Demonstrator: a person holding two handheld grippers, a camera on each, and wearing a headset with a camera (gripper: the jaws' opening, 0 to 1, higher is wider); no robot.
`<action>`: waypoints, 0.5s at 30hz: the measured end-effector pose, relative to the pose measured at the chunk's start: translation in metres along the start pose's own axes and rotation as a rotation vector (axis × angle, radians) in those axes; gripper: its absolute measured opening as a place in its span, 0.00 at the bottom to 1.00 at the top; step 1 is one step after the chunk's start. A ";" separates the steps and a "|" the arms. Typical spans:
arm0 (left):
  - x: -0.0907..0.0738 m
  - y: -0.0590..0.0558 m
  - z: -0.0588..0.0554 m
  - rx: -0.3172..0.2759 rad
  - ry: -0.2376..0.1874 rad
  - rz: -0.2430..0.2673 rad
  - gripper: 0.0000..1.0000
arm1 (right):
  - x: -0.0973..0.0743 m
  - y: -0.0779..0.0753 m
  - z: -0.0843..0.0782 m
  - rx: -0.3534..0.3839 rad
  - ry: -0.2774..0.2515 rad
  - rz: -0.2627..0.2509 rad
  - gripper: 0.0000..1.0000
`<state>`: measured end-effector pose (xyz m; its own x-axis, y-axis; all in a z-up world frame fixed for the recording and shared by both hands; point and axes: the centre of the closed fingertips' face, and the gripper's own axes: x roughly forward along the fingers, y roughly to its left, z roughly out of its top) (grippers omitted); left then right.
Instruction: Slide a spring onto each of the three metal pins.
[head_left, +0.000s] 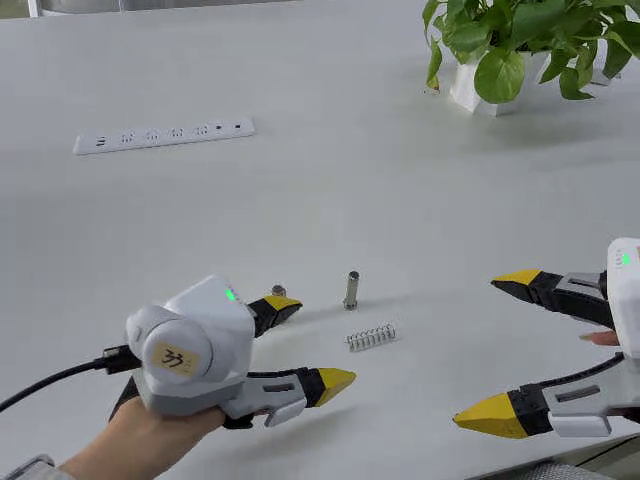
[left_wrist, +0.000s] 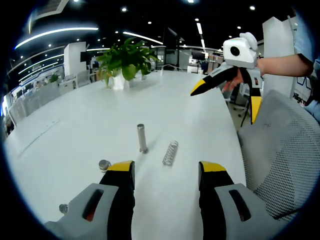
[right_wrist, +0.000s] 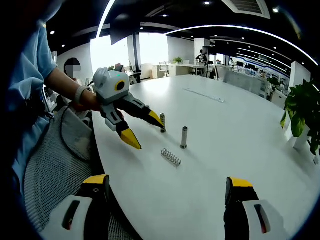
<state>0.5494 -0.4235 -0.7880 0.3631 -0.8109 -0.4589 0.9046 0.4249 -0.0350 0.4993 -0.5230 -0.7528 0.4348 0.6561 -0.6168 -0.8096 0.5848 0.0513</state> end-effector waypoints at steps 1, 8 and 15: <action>0.004 0.000 -0.002 0.006 0.005 0.002 0.45 | 0.000 0.000 -0.001 0.004 0.000 0.000 0.96; 0.027 -0.005 -0.006 0.037 0.026 -0.013 0.34 | -0.005 0.004 -0.006 0.024 0.009 -0.005 0.95; 0.036 0.002 -0.017 0.013 0.043 0.007 0.23 | -0.010 0.000 -0.010 0.039 0.010 -0.009 0.94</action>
<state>0.5606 -0.4449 -0.8203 0.3597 -0.7896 -0.4971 0.9050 0.4250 -0.0203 0.4908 -0.5344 -0.7548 0.4378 0.6460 -0.6253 -0.7896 0.6089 0.0761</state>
